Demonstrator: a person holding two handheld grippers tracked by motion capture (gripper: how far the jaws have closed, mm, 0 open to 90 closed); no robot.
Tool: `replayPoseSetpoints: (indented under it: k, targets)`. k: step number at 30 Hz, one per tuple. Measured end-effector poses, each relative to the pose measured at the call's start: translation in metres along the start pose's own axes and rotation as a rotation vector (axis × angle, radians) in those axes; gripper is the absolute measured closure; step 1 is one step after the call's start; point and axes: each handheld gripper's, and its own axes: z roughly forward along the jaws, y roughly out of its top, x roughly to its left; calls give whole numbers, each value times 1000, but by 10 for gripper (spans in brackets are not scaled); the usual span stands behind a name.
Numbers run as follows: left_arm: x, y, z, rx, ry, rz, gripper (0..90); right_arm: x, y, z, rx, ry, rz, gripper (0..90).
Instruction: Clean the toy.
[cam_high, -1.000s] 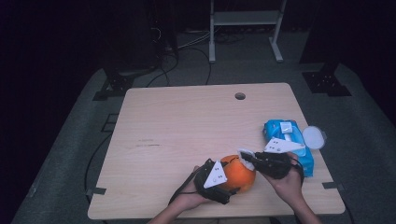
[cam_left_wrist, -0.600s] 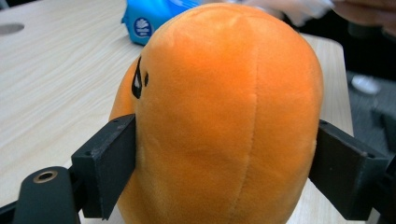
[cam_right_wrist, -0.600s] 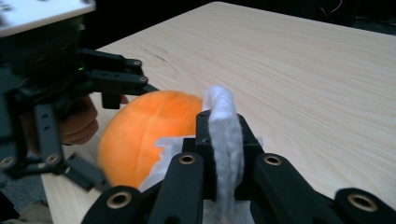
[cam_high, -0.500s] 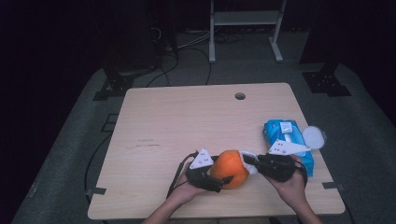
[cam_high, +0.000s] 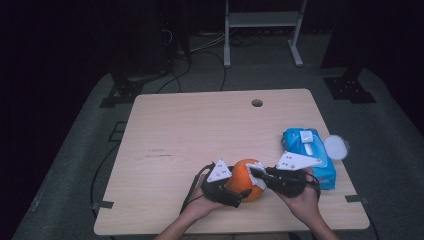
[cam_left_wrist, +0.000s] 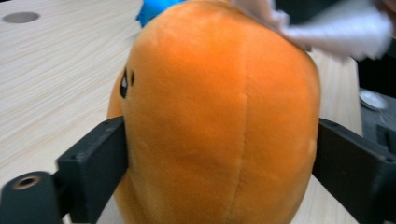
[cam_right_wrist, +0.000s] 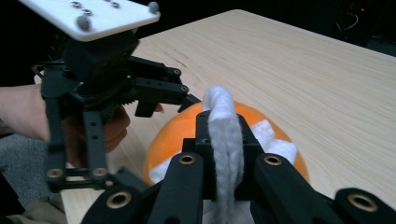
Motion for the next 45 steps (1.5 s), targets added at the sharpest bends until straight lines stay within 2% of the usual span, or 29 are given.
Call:
replayPoseSetpoints:
  k: [3, 5, 8, 9, 11, 12, 14, 15, 18, 22, 23, 24, 26, 29, 32, 35, 39, 41, 42, 45]
  targets:
    - [2, -1, 0, -12, -13, 24, 96, -12, -4, -4, -12, -23, 39, 840]
    - [0, 1, 0, -8, -8, 42, 170, -13, -5, -6, -17, -30, 48, 841]
    - [-6, 4, 0, 2, 18, 66, 238, -1, -1, -4, -19, -21, 10, 842]
    - [-9, 6, 0, 2, 23, 80, 254, 5, 1, -2, -23, 0, -4, 842]
    - [-17, 8, 2, 2, 20, 129, 279, 20, 5, 3, -13, 50, -40, 841]
    - [-22, 10, 2, 12, 23, 168, 289, 27, 7, 7, 2, 57, -75, 840]
    - [-28, 10, 2, 22, 17, 198, 299, 34, 8, 11, 18, 29, -126, 840]
    - [-28, 10, 1, 25, 20, 200, 300, 31, 9, 10, 13, 17, -120, 840]
    - [-21, 10, -1, 22, 19, 163, 303, 10, 8, -1, -25, -24, -60, 840]
    - [-15, 10, -3, 7, 8, 104, 302, -18, -2, -14, -42, -89, 32, 840]
    - [-15, 10, -3, 9, 2, 91, 302, -21, -4, -15, -43, -89, 47, 840]
    - [-16, 11, -2, 12, 4, 97, 302, -23, -6, -16, -46, -79, 71, 841]
    - [-17, 13, -3, 17, 3, 96, 303, -18, -5, -15, -46, -74, 52, 842]
    - [-14, 17, -8, 16, -15, 67, 308, -4, 3, -14, -58, -29, 20, 841]
    - [-15, 24, -17, 18, -9, 88, 314, 6, 8, -13, -76, -7, -2, 840]
    - [-13, 28, -23, 15, -18, 92, 315, 3, 9, -14, -89, 6, 20, 841]
    - [-8, 23, -21, 40, -24, 89, 304, -8, -3, -5, -42, -7, 49, 840]
    - [-7, 20, -18, 38, -34, 76, 282, -15, -9, 0, -32, 8, 89, 841]
    - [-7, 20, -17, 42, -35, 73, 272, -14, -9, 0, -29, 7, 91, 840]
    - [-9, 19, -12, 52, -33, 77, 232, -4, -4, 0, -17, -15, 44, 838]
